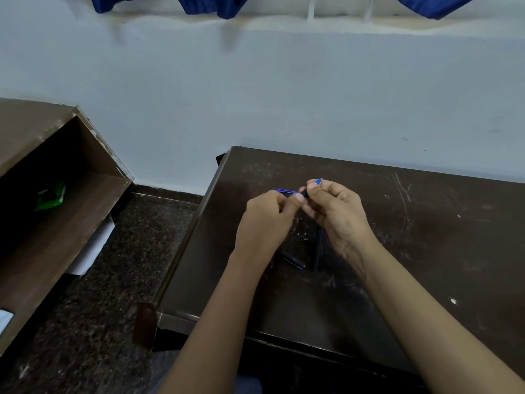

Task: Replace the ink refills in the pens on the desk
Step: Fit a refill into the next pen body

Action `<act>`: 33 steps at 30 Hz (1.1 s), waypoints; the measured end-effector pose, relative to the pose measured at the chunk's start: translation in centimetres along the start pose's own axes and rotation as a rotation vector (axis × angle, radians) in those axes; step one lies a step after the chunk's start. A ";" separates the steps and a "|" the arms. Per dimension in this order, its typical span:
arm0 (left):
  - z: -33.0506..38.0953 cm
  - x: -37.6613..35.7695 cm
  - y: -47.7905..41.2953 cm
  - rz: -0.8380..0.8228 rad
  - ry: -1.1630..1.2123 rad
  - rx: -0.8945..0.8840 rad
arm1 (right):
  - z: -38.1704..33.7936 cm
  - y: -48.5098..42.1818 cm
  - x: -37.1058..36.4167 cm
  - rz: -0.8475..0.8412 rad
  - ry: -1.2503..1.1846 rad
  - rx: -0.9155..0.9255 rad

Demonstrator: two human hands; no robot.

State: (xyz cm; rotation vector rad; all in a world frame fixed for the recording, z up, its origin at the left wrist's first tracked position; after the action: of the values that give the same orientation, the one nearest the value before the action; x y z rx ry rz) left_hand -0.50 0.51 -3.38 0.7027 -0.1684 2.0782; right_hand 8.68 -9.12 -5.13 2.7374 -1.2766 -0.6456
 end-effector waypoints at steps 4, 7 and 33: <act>-0.1 -0.4 -0.1 -0.074 0.047 0.055 | 0.2 -0.1 0.2 0.006 0.037 -0.008; 0.3 0.2 0.0 -0.005 -0.086 -0.043 | 0.3 -0.1 0.2 0.005 0.013 -0.009; 0.2 -0.4 -0.1 -0.172 0.009 -0.023 | 0.2 0.0 -0.1 -0.124 -0.130 -0.075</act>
State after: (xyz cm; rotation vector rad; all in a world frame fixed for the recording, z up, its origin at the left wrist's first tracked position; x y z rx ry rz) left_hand -0.19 0.18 -3.41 0.6702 -0.1216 1.9119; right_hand 8.50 -8.99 -5.30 2.7696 -1.0873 -0.8761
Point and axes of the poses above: each hand's wrist, its own y-axis away from the middle knuckle, its own x-axis out of the back of the hand, z = x × y, the point moved 5 cm from there along -y, towards the middle knuckle, and after that the axes turned 9 degrees about -z, right-handed, at the moved point
